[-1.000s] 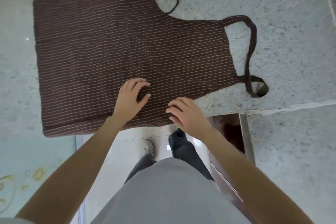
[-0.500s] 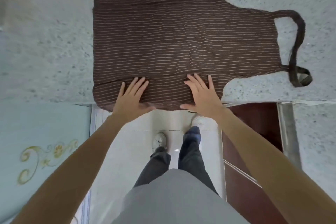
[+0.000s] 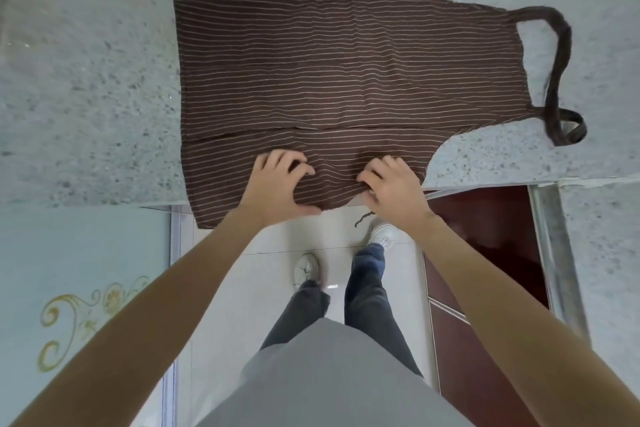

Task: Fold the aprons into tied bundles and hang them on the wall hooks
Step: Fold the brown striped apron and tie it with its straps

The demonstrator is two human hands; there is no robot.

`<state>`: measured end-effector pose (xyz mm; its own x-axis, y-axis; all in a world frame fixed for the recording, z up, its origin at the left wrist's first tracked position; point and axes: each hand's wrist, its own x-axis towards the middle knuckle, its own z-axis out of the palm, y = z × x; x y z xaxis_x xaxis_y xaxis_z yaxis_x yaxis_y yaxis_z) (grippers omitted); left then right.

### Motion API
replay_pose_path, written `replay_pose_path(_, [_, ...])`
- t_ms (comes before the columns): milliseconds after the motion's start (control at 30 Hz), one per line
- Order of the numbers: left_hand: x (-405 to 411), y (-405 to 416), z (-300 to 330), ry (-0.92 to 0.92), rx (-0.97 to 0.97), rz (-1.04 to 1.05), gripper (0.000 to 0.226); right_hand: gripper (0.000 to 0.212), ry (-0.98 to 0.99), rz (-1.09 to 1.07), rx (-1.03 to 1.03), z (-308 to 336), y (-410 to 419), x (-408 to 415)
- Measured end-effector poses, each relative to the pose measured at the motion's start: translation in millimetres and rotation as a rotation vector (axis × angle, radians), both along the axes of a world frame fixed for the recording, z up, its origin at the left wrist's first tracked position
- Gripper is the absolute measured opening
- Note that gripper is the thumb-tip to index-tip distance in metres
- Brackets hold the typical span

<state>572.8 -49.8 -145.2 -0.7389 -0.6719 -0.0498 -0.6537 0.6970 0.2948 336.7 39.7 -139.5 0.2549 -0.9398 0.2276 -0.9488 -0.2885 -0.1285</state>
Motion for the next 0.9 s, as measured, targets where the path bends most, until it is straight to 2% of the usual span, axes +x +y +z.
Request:
replay_pose_path(100, [2, 17, -2, -0.111, 0.017, 0.090, 0.061, 0.019, 0.035, -0.058, -0.022, 11, 3, 1])
replay_pose_path(200, [12, 20, 15, -0.034, 0.046, 0.179, 0.039, 0.029, 0.159, -0.145, -0.013, 23, 5, -5])
replay_pose_path(300, [25, 20, 35, 0.037, 0.134, 0.144, 0.024, 0.041, 0.208, -0.285, 0.041, 34, 11, -15])
replay_pose_path(433, [53, 19, 49, 0.056, 0.155, 0.212, 0.024, 0.033, 0.154, -0.403, 0.071, 48, 30, -27])
replay_pose_path(533, [64, 30, 63, 0.131, 0.215, 0.296, 0.031, 0.028, 0.125, -0.415, 0.093, 62, 42, -44])
replay_pose_path(633, [66, 37, 75, 0.183, 0.226, 0.469, 0.035, 0.026, -0.030, -0.380, 0.140, 78, 48, -64])
replay_pose_path(700, [66, 39, 78, 0.191, 0.203, 0.479, 0.024, 0.020, -0.164, -0.298, 0.264, 87, 51, -74])
replay_pose_path(800, [65, 42, 82, -0.025, 0.209, 0.319, 0.013, 0.013, -0.254, -0.129, 0.519, 96, 55, -84])
replay_pose_path(833, [65, 42, 81, -0.091, 0.200, 0.289, 0.012, 0.012, -0.280, -0.107, 0.564, 97, 55, -88])
replay_pose_path(900, [62, 41, 85, -0.096, 0.171, 0.339, 0.012, 0.011, -0.351, -0.104, 0.567, 100, 51, -94])
